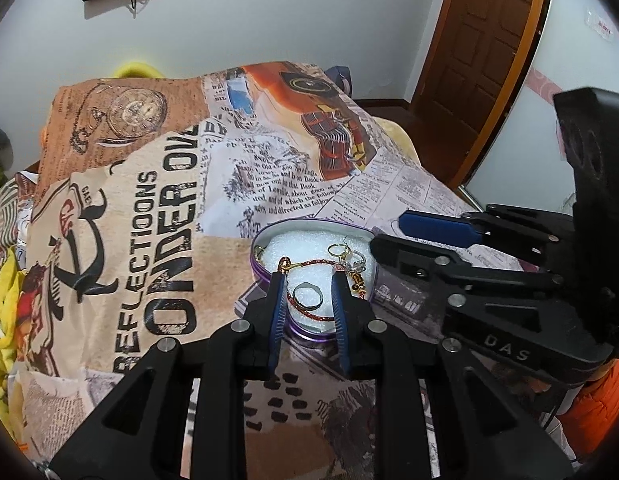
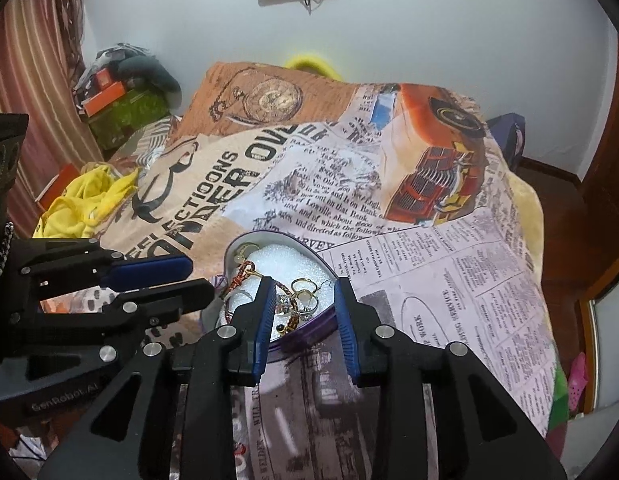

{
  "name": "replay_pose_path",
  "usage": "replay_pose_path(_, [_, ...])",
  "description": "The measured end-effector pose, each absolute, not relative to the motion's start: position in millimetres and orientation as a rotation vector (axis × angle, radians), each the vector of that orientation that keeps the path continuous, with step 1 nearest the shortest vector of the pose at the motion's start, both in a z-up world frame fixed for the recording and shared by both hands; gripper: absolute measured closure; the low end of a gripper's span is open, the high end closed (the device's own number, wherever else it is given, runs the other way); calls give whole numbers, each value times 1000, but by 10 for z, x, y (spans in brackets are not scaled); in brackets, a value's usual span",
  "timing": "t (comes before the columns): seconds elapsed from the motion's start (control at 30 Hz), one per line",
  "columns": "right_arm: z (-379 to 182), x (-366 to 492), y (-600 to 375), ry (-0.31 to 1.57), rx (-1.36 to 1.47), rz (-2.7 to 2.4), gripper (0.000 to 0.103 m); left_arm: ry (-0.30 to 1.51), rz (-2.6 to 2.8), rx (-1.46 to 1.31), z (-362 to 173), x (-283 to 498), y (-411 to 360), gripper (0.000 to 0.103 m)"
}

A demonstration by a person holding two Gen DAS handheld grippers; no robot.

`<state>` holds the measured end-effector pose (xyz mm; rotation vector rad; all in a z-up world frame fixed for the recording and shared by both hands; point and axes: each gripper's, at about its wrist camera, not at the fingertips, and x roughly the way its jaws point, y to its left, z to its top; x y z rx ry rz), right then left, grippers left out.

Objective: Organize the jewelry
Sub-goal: 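Open both grippers to drop the rings onto the foam and withdraw, then grasp a small silver charm with the left gripper while the right gripper grasps the red-blue beaded bracelet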

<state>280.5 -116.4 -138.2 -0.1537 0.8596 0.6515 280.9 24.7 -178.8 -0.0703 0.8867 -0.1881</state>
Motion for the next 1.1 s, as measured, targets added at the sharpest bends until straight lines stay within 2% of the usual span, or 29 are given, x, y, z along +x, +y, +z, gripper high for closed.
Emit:
replay_pose_path(0.1, [-1278, 2719, -1206, 834, -157, 638, 76, 866, -171, -69, -1698, 2720, 262, 73])
replay_pose_path(0.5, [-1076, 2316, -1330, 784, -163, 611, 76, 826, -148, -42, -1452, 2326, 244, 68])
replay_pose_path(1.1, [-1537, 1950, -1404, 944, -158, 621, 75, 932, -130, -25, -1834, 1952, 248, 67])
